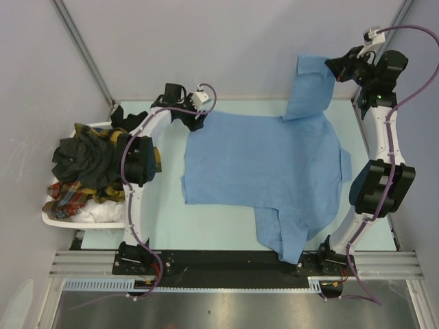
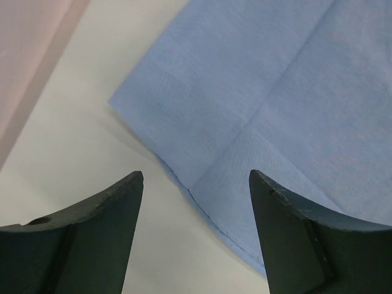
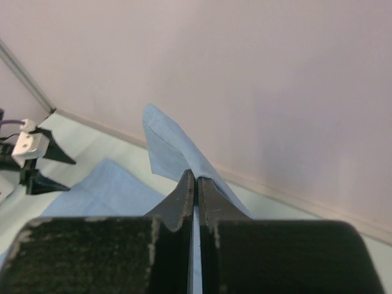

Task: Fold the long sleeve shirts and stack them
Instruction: Fold the shirt

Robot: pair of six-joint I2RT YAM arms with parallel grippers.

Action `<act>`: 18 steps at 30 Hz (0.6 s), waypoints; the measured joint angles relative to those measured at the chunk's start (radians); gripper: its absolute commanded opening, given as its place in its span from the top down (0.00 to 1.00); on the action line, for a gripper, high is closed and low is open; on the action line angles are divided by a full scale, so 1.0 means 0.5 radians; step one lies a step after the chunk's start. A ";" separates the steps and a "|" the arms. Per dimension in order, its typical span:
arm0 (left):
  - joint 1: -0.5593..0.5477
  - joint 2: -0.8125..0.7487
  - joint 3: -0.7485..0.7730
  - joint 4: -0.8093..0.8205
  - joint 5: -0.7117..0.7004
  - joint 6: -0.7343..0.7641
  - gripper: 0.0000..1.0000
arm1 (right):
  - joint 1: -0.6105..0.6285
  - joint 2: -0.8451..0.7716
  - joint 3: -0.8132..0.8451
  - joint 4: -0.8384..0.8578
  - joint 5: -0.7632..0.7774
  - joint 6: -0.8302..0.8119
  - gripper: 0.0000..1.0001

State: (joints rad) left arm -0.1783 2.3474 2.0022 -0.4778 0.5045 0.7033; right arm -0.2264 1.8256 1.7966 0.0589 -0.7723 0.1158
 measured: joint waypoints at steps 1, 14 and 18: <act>0.000 -0.011 0.000 0.010 -0.001 -0.010 0.24 | 0.002 -0.007 0.001 0.050 0.026 0.003 1.00; 0.003 -0.201 0.000 0.096 0.001 -0.027 0.20 | 0.000 -0.198 0.075 0.108 0.031 0.104 1.00; 0.005 -0.268 -0.047 0.055 0.016 0.031 0.21 | 0.000 -0.620 -0.319 -0.096 -0.058 -0.032 1.00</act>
State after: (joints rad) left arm -0.1761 2.2135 1.9785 -0.4503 0.5125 0.7189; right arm -0.2264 1.5158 1.6371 0.0109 -0.8013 0.0998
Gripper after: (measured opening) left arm 0.795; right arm 0.019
